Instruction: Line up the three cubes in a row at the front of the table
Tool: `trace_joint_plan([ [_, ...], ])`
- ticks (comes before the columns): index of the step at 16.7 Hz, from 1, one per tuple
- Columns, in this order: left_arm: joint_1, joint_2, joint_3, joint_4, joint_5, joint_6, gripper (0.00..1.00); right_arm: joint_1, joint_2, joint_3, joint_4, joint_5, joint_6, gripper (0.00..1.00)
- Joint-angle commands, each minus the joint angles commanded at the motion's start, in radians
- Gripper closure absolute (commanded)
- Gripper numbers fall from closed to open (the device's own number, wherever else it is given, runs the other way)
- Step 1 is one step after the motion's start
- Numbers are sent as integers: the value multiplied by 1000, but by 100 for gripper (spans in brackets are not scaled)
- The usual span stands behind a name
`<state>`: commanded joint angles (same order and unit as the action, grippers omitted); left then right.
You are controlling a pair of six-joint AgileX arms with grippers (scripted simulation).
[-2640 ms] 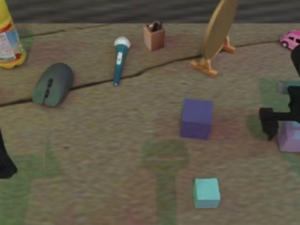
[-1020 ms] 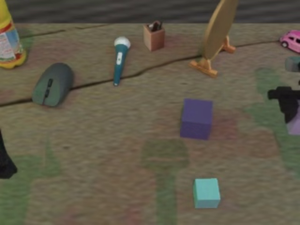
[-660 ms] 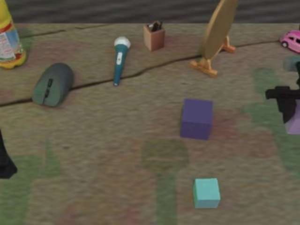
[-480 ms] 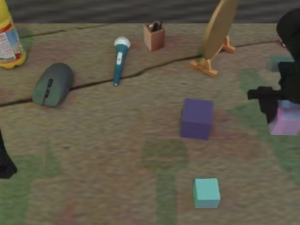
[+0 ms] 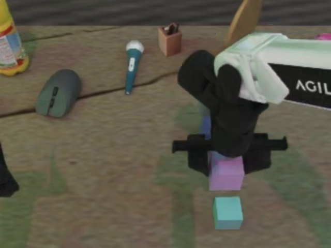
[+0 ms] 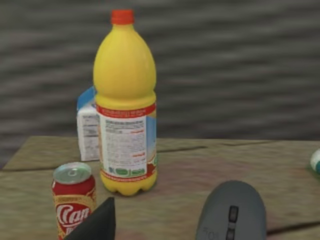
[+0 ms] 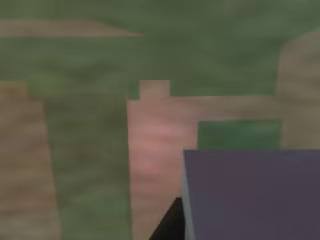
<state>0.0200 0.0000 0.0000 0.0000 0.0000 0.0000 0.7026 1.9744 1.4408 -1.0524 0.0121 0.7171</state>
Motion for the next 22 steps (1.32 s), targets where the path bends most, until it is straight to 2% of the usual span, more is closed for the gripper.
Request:
trace_joint_plan([
  [3,0,0,0,0,0,0,0,150,-16,8,-9,4,144,100],
  [5,0,0,0,0,0,0,0,199,-27,10,-9,7,192,100],
  [12,0,0,0,0,0,0,0,205,-19,-4,9,6,202,100],
  [18,0,0,0,0,0,0,0,210,56,-125,218,8,207,100],
  [22,0,0,0,0,0,0,0,212,70,-143,244,9,207,100],
])
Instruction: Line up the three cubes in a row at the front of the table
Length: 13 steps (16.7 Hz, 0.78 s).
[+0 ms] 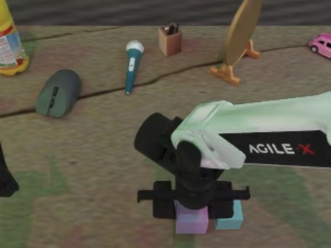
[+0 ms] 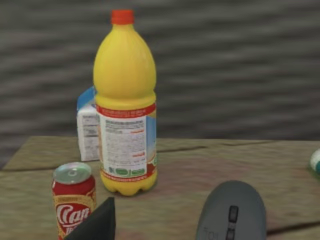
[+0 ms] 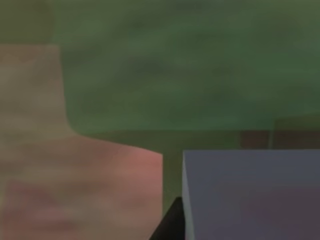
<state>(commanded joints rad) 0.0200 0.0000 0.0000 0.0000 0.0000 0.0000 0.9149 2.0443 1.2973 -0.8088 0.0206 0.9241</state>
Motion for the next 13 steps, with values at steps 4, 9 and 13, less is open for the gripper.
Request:
trace_joint_plan([
  [4,0,0,0,0,0,0,0,0,0,0,0,0,0,77],
  [9,0,0,0,0,0,0,0,0,0,0,0,0,0,40],
  [13,0,0,0,0,0,0,0,0,0,0,0,0,0,10],
])
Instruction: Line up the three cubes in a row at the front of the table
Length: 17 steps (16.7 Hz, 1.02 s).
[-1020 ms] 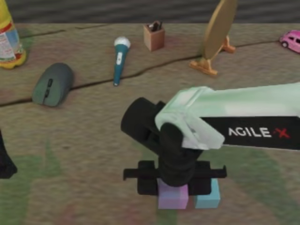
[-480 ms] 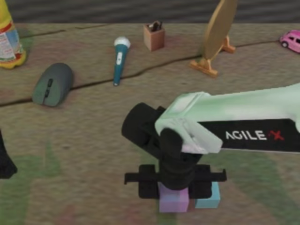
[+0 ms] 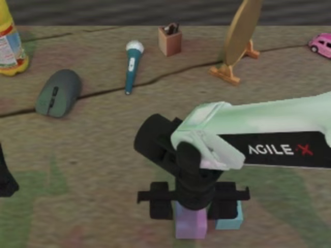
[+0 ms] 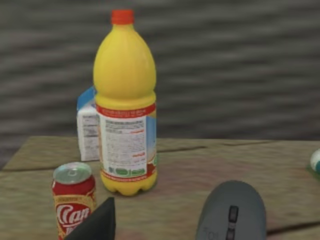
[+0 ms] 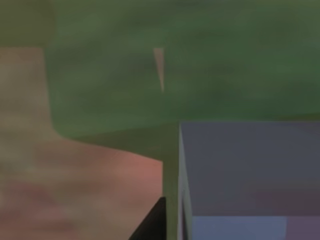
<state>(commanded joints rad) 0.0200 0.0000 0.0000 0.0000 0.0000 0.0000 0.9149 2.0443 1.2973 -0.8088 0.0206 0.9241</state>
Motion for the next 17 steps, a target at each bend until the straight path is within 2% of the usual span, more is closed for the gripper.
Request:
trace_joint_plan([
  [1,0,0,0,0,0,0,0,0,0,0,0,0,0,2],
  [2,0,0,0,0,0,0,0,0,0,0,0,0,0,0],
  [11,0,0,0,0,0,0,0,-1,-2,3,-4,0,0,0],
  [17,0,0,0,0,0,0,0,7,-71,109,-187,-1,4,0],
])
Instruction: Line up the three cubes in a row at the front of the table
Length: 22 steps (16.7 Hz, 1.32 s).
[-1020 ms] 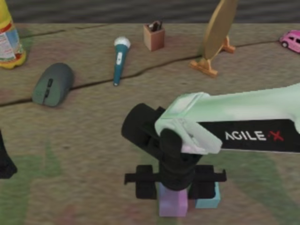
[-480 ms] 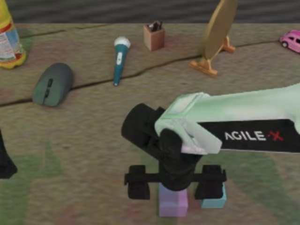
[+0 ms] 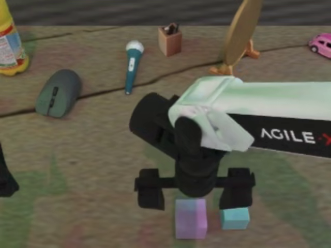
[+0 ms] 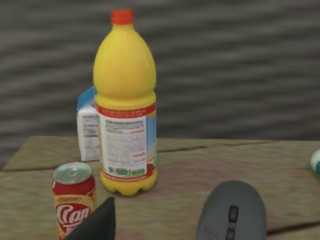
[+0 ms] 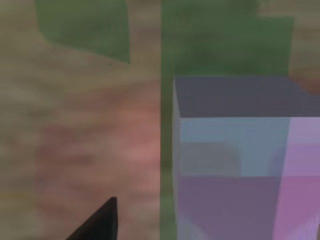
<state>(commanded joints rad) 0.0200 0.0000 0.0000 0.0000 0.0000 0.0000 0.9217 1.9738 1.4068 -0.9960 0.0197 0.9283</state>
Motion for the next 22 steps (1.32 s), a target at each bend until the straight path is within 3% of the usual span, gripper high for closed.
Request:
trace_joint_plan([
  [10,0,0,0,0,0,0,0,-28,5,76,-81,0,-19,0],
  [18,0,0,0,0,0,0,0,-295,288,534,-244,-12,-177,0],
  [22,0,0,0,0,0,0,0,-394,377,665,-295,-15,-242,0],
])
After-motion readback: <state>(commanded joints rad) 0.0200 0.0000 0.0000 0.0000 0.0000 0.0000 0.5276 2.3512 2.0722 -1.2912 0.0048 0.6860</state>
